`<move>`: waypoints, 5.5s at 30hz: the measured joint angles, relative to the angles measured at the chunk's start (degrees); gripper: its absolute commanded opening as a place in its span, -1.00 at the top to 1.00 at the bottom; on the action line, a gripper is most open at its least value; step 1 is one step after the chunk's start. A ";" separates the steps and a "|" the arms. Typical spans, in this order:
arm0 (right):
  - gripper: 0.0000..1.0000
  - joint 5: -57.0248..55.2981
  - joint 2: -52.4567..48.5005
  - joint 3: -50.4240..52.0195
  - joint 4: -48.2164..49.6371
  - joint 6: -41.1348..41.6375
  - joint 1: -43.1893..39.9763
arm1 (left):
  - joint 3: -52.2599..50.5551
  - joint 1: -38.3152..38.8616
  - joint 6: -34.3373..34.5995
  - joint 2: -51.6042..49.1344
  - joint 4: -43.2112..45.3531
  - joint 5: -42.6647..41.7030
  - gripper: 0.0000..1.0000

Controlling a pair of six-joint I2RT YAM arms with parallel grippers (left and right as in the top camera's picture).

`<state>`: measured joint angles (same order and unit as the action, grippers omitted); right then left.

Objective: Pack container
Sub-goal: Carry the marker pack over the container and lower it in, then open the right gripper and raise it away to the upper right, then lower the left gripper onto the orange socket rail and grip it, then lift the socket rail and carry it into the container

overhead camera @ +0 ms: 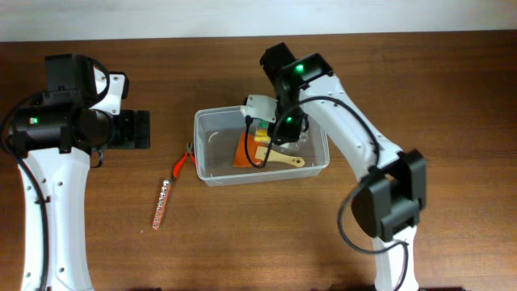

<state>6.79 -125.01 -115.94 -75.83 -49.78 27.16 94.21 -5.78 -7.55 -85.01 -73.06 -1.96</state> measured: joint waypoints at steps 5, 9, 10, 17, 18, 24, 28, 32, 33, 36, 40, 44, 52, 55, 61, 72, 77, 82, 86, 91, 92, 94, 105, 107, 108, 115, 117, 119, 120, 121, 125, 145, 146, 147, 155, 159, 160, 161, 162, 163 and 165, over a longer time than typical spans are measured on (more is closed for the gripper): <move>0.16 0.02 -3.65 0.11 0.00 0.04 0.00 | 0.00 0.00 0.00 0.00 0.00 0.00 -0.86; -0.37 0.28 -3.96 0.52 -0.44 0.24 0.00 | 0.00 0.00 0.00 0.00 0.00 0.00 -0.86; -0.62 0.33 -3.96 0.52 -0.57 0.22 0.00 | 0.00 0.00 0.00 0.00 0.00 0.00 -0.86; -0.97 0.46 -3.96 0.57 -1.36 0.07 0.00 | -0.02 0.00 0.00 0.00 0.17 0.00 -0.86; -0.98 0.44 -3.93 0.55 -1.38 0.20 0.00 | -0.02 0.00 0.00 0.00 0.17 0.00 -0.86; -0.97 -3.82 -0.37 -0.24 -1.60 6.01 -0.02 | -0.02 0.00 0.00 0.00 0.17 0.26 -0.93; -0.97 -7.96 6.75 -3.10 -1.51 11.96 -0.83 | -0.02 0.04 -0.66 0.00 0.02 0.44 -0.96; -0.97 -9.51 17.64 -7.30 -1.25 18.58 -5.57 | -0.02 0.85 -1.46 0.00 -1.11 0.63 -1.00; -0.97 -9.73 20.48 -8.07 -1.20 20.24 -7.69 | -0.02 1.22 -1.51 0.00 -1.44 0.66 -1.00; -0.98 -10.27 28.57 -9.49 -1.14 25.40 -16.06 | -0.07 2.78 -1.75 0.00 -3.06 0.66 -0.99; -0.98 -9.73 34.77 -9.92 -2.16 30.18 -27.26 | -2.67 4.72 -1.84 0.04 -5.11 0.61 -0.99; -0.96 -4.61 35.47 -9.86 -3.65 32.13 -35.12 | -11.21 4.85 -1.62 0.07 -2.71 0.63 -0.98; -0.97 0.96 31.76 -9.62 -4.00 33.35 -39.41 | -30.42 4.85 -1.70 0.04 11.39 0.61 -0.99; -0.97 1.70 30.62 -9.62 -3.93 33.48 -39.41 | -35.95 4.85 -1.73 0.04 15.52 0.61 -0.99; -0.97 2.21 28.57 -9.57 -4.00 33.55 -39.41 | -44.61 4.85 -1.68 0.00 23.50 0.66 -0.98; -0.97 2.27 28.13 -9.51 -4.57 33.55 -39.41 | -46.58 4.85 -1.64 -7.76 32.17 2.21 -0.98; -0.97 2.38 28.13 -9.51 -4.61 33.51 -39.41 | -46.07 4.85 -1.64 -9.77 32.76 2.89 -0.98; -0.98 2.40 28.13 -9.51 -4.74 33.51 -39.41 | -45.48 4.87 -1.64 -10.40 32.15 2.95 -0.99; -0.97 2.40 28.13 -9.51 -4.79 33.57 -39.41 | -45.40 4.87 -1.27 -10.43 32.30 2.97 -0.45; -0.97 2.40 28.13 -9.51 -4.79 33.55 -39.41 | -45.18 4.87 -1.22 -10.64 32.39 2.97 -0.08; -0.97 2.40 28.13 -9.51 -4.79 33.53 -39.41 | -45.18 4.87 -1.22 -10.64 32.37 2.97 0.02; -0.97 2.40 28.13 -9.51 -4.79 33.53 -39.41 | -45.18 4.87 -0.98 -10.64 32.35 3.02 0.25; -0.97 2.40 28.13 -9.51 -4.79 33.53 -39.41 | -45.07 4.98 -0.90 -10.69 32.00 3.32 0.93; -0.97 2.40 28.13 -9.51 -4.76 33.55 -39.41 | -44.96 5.03 -0.96 -10.69 31.89 3.43 0.96; -0.97 2.40 28.13 -9.51 -4.79 33.53 -39.41 | -44.92 5.03 -1.03 -10.69 31.85 3.45 0.96; -0.97 2.40 28.13 -9.51 -4.79 33.53 -39.41 | -44.02 5.03 0.04 -11.19 30.62 3.52 0.96; -0.97 2.40 28.13 -9.51 -4.79 33.53 -39.41 | -42.86 5.03 0.33 -12.00 29.16 3.96 0.97; -0.97 2.40 28.13 -9.51 -4.81 33.55 -39.41 | -40.61 5.03 0.63 -12.41 25.64 4.44 0.97; -0.97 2.40 28.13 -9.51 -4.79 33.55 -39.41 | -39.06 5.03 0.76 -12.41 24.17 4.57 0.97; -0.97 2.40 28.13 -9.51 -4.81 33.55 -39.41 | -36.98 5.03 0.94 -12.39 22.84 4.81 0.97; -0.97 2.40 28.13 -9.51 -4.81 33.55 -39.41 | -24.79 5.03 1.16 -11.30 18.12 5.27 0.96; -0.97 2.40 28.13 -9.51 -4.79 33.51 -39.41 | -4.11 31.32 -32.50 -10.84 14.43 -2.12 0.96; -0.97 2.40 28.13 -9.51 -4.79 33.53 -39.41 | -4.11 31.69 -33.11 -12.41 14.99 -2.19 0.96; -0.98 2.40 28.13 -9.51 -4.79 33.53 -39.41 | -4.11 31.93 -33.55 -14.14 15.54 -2.19 0.96; -0.97 2.40 28.13 -9.51 -4.79 33.55 -39.41 | -4.26 32.02 -33.64 -28.15 15.65 -2.16 0.96; -0.97 2.40 28.13 -9.51 -4.79 33.55 -39.41 | -4.48 32.02 -32.24 -31.47 15.21 -2.16 0.61; -0.97 2.40 28.13 -9.51 -4.79 33.55 -39.41 | -4.50 32.02 -31.98 -31.80 15.02 -2.14 0.60; -0.97 2.40 28.13 -9.51 -4.79 33.55 -39.41 | -4.55 32.02 -31.74 -31.91 14.93 -2.14 0.60; -0.97 2.40 28.13 -9.51 -4.79 33.55 -39.41 | -4.55 32.02 -31.63 -31.91 14.82 -2.12 0.60; -0.97 2.40 28.13 -9.51 -4.79 33.53 -39.41 | -4.52 32.02 -31.54 -31.89 14.75 -1.97 0.42; -0.97 2.47 28.13 -9.51 -4.79 33.53 -39.41 | -4.52 32.02 -31.36 -31.89 14.49 -1.38 0.14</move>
<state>9.26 -96.88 -125.45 -80.62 -16.25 -12.25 89.69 26.24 -38.92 -116.90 -58.57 -3.33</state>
